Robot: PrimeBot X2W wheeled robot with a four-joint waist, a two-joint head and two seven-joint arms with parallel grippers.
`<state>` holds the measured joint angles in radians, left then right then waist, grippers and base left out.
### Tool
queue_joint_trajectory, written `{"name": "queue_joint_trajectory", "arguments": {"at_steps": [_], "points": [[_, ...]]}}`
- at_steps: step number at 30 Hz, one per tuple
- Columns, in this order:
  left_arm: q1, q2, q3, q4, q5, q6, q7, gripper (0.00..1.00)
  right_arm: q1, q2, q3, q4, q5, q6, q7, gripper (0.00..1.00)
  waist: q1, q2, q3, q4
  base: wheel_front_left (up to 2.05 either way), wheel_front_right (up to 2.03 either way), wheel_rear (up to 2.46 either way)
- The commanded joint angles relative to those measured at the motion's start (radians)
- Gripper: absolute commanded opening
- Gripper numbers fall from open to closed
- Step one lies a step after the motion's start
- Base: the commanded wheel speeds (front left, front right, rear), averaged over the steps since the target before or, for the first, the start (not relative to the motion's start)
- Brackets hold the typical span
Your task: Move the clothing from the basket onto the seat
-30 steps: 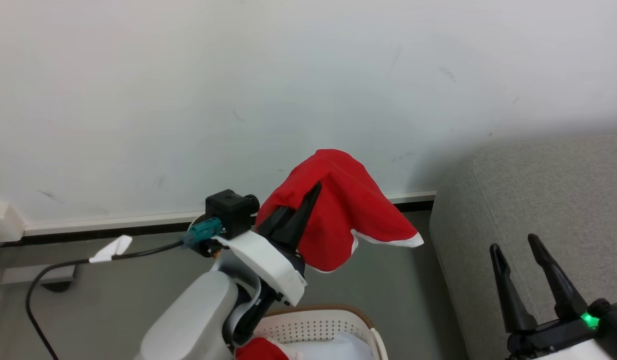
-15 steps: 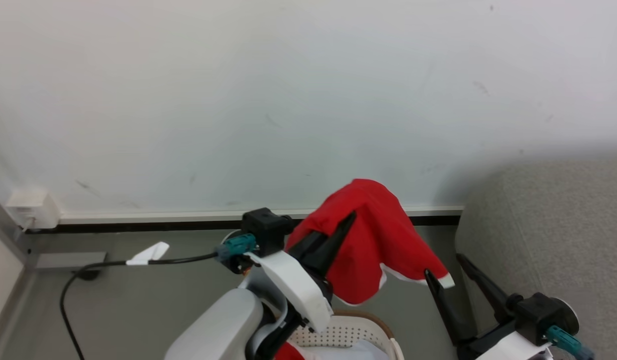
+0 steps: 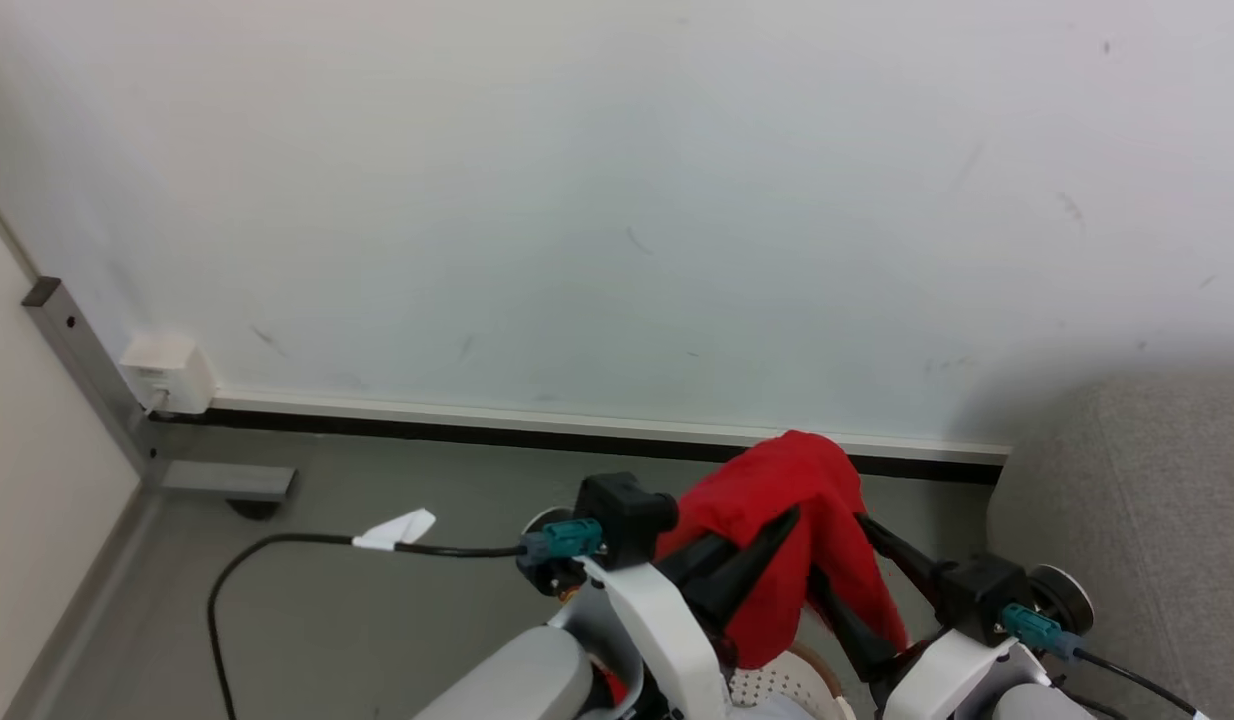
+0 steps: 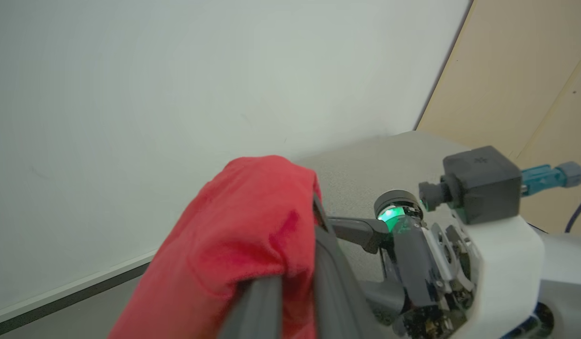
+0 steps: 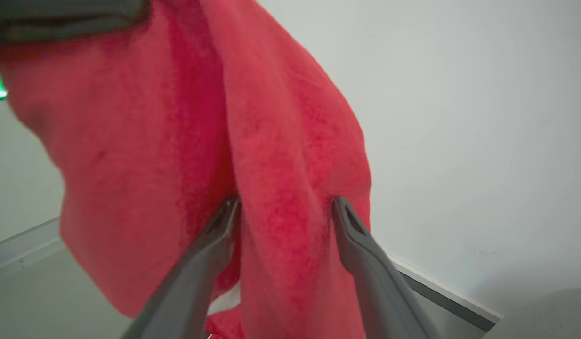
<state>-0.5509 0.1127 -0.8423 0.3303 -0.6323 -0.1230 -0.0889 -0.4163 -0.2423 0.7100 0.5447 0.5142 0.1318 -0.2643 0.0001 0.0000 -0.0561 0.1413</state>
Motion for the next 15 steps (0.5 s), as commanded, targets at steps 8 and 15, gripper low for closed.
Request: {"name": "queue_joint_trajectory", "arguments": {"at_steps": [8,15], "points": [[0.015,-0.013,-0.076,-0.021,-0.034,-0.007,0.014,0.00,-0.072,0.008,0.049,0.091,0.037,-0.002,0.000,1.00,-0.0001,0.0000,-0.006,0.041,0.00,0.00,0.00],[0.014,0.001,-0.093,-0.024,-0.051,-0.008,0.010,0.00,-0.097,0.005,0.077,0.112,0.066,-0.002,0.000,0.00,-0.0001,0.0000,-0.007,0.043,0.00,0.00,0.00]]}}
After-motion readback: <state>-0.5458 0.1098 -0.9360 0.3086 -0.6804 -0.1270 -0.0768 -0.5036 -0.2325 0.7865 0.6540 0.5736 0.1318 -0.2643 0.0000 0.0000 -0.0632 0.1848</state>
